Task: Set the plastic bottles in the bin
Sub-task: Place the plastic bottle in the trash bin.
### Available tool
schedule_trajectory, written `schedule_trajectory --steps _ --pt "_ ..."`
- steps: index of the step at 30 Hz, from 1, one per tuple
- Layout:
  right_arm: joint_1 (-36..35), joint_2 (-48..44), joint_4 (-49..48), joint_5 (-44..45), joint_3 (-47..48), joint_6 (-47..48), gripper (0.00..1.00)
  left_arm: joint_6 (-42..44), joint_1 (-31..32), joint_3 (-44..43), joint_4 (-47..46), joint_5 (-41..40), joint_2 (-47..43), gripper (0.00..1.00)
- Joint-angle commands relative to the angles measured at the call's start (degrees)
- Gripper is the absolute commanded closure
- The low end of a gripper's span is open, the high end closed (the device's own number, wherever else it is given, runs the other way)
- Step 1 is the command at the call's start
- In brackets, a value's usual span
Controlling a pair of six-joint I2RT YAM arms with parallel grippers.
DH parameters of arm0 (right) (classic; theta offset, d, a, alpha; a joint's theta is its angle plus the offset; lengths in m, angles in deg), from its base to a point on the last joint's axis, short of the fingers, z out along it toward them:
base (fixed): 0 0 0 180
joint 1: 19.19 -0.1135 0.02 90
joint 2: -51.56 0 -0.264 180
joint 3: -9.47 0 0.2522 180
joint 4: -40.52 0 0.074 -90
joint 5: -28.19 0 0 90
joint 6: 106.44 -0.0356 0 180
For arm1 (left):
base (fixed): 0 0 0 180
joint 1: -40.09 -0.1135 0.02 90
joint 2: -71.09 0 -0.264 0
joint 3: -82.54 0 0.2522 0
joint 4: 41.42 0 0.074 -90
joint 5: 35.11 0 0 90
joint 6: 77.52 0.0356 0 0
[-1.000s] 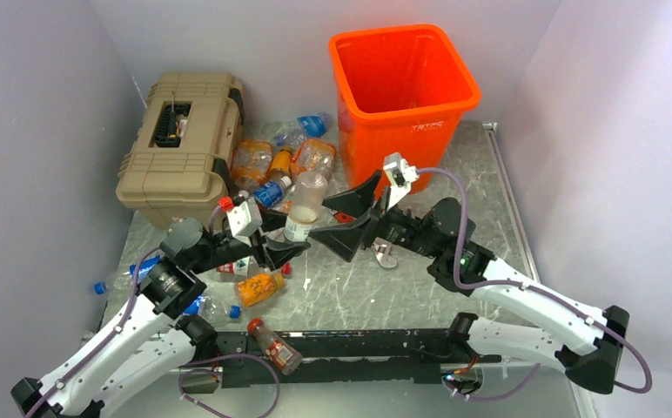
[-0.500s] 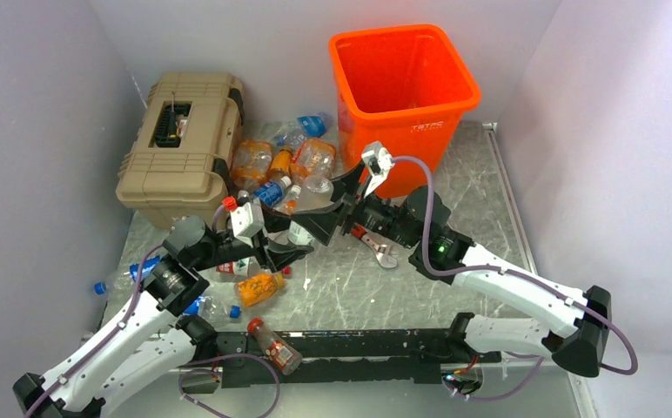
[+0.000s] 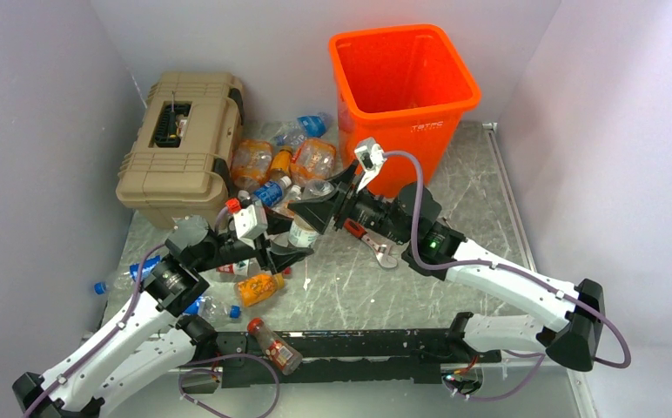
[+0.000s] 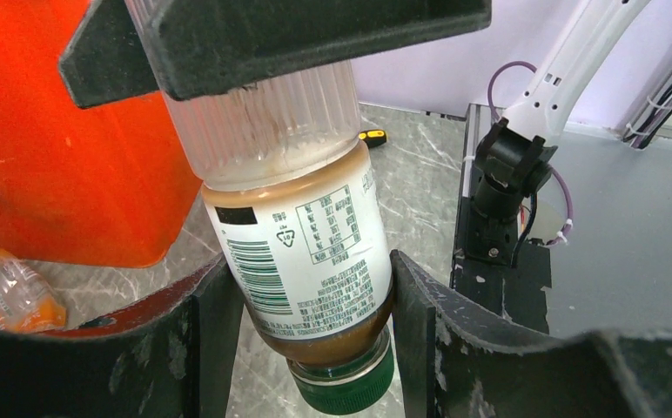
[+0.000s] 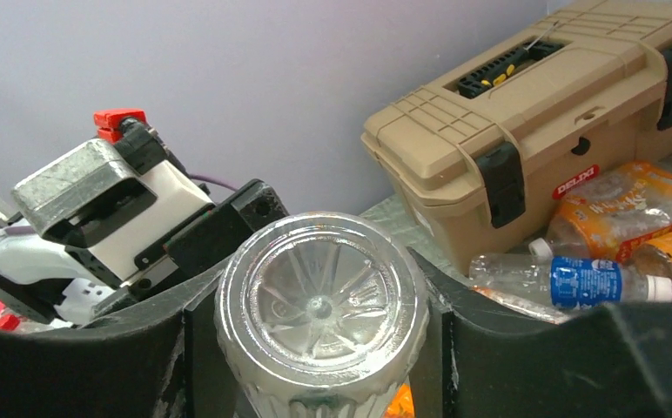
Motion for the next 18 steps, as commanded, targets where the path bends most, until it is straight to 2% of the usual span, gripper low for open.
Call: schedule_trajectory --steps 1,5,11,13,15,16,18 --pt "-0.25 -1.41 -1.52 0.85 2.84 -0.30 0.44 1.29 0.41 -1.42 0.03 0.26 -0.36 0.73" --pt "-0.22 -2.88 -0.85 1.39 2.16 -0.04 0.52 1.26 0.39 -1.50 0.43 -0.27 -0.67 0.64" --pt "-0.29 -3.89 0.02 1.09 2.18 0.14 0.63 1.75 0.46 -2.41 2.07 -0.25 -0.07 0.58" --pt "-0.26 -4.11 0.24 0.84 2.26 0.14 0.68 1.55 0.47 -2.54 2.50 -0.45 0.10 0.42" --pt "-0.29 -4.39 0.68 0.80 2.27 0.14 0.73 1.55 0.61 -3.24 3.58 -0.83 0.43 0.19" --pt "-0.23 -4.57 0.96 1.01 2.27 0.21 0.75 1.29 0.68 -3.65 3.65 -1.28 0.70 0.03" --pt "-0.23 -5.08 1.70 1.38 2.34 0.62 0.77 1.12 0.70 -4.25 5.56 -1.70 1.07 0.01"
